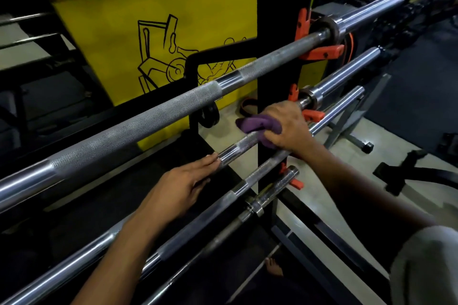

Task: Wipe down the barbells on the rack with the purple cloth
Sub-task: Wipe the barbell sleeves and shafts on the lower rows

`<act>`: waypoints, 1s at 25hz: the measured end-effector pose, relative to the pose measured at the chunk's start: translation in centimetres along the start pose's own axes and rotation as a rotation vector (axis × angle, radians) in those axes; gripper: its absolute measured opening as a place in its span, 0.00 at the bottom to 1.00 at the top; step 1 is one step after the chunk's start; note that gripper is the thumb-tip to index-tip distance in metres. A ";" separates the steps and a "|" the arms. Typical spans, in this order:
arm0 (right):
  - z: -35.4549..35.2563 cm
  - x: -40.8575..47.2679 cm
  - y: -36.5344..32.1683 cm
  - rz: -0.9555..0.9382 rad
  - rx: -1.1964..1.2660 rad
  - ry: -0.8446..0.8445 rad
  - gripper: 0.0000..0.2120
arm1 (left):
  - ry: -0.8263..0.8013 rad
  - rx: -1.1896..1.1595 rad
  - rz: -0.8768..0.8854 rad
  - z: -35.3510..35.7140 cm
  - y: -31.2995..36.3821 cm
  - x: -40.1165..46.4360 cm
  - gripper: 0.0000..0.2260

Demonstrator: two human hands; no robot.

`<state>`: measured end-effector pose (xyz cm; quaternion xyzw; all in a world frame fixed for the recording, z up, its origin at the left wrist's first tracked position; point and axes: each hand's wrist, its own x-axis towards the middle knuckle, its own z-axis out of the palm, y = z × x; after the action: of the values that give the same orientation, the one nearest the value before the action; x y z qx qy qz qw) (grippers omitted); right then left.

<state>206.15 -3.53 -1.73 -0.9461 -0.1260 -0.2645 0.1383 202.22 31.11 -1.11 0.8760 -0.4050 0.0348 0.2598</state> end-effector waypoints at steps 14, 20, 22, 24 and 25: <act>2.9 -2.7 -11.3 0.143 0.163 0.115 0.20 | 0.021 -0.006 -0.012 0.2 0.0 0.2 0.24; 0.4 -0.4 -2.3 0.288 0.072 0.048 0.21 | 0.038 0.024 -0.035 -0.1 0.3 -0.2 0.24; -0.6 0.5 0.0 0.422 0.083 0.031 0.22 | 0.045 0.020 -0.017 -0.1 0.3 -0.3 0.25; -0.9 0.7 0.9 0.467 0.094 0.011 0.21 | 0.048 0.016 -0.011 -0.1 0.5 -0.4 0.25; -1.0 0.6 0.5 0.480 0.135 0.020 0.19 | 0.052 0.017 -0.010 -0.1 0.4 -0.4 0.25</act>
<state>206.40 -4.25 -0.71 -0.9349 0.0865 -0.2243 0.2611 201.65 31.19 -0.98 0.8789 -0.3934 0.0596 0.2631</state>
